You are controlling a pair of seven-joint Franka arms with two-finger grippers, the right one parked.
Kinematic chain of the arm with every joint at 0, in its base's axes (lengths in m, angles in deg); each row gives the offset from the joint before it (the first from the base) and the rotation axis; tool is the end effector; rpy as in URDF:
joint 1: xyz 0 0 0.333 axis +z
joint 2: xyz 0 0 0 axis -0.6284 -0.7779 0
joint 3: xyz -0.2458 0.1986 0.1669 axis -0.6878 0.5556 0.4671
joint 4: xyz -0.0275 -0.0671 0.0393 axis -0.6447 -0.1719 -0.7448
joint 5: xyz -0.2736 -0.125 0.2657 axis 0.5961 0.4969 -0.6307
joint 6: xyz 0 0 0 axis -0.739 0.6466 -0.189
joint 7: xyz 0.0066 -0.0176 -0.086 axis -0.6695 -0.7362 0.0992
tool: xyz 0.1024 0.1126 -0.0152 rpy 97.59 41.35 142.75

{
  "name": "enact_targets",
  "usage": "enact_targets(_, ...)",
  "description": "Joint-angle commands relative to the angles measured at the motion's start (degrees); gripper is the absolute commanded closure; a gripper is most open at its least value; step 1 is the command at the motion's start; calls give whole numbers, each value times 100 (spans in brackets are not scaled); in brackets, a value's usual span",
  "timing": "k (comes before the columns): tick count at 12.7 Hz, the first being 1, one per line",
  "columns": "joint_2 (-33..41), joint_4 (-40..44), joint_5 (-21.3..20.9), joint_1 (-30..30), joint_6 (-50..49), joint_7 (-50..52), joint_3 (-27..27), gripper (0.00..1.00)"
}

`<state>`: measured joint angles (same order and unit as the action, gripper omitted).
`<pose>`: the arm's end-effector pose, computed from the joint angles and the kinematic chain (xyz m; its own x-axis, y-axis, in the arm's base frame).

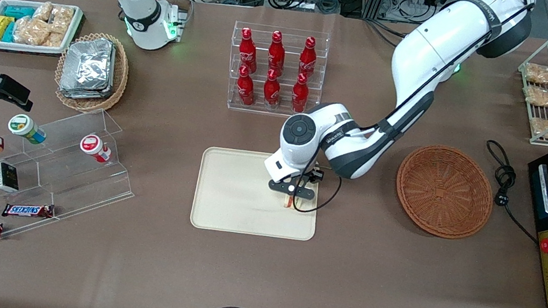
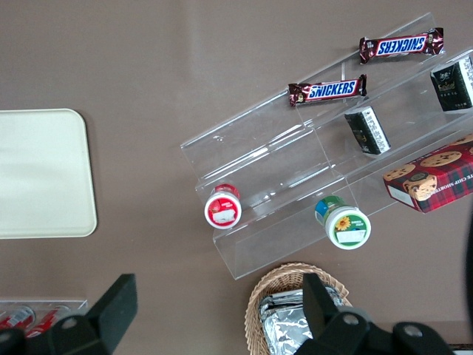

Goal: Place sandwich from basket to tray

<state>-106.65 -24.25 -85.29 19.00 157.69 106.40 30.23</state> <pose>0.5500 -0.4743 0.1982 0.9871 -0.1576 -0.0288 -0.1593 -0.9848 -0.0693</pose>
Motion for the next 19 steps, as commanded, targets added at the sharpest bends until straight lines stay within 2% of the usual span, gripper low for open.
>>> enact_targets(1,-112,195,-121,-81,-47,155,35,0)
enact_targets(4,28,221,-112,-11,-65,163,26,0)
enact_targets(7,152,677,-59,51,-415,181,26,0)
enact_targets(11,423,1345,-7,499,-1040,260,0,0)
enact_targets(19,1364,1355,99,1447,-1602,225,0,0)
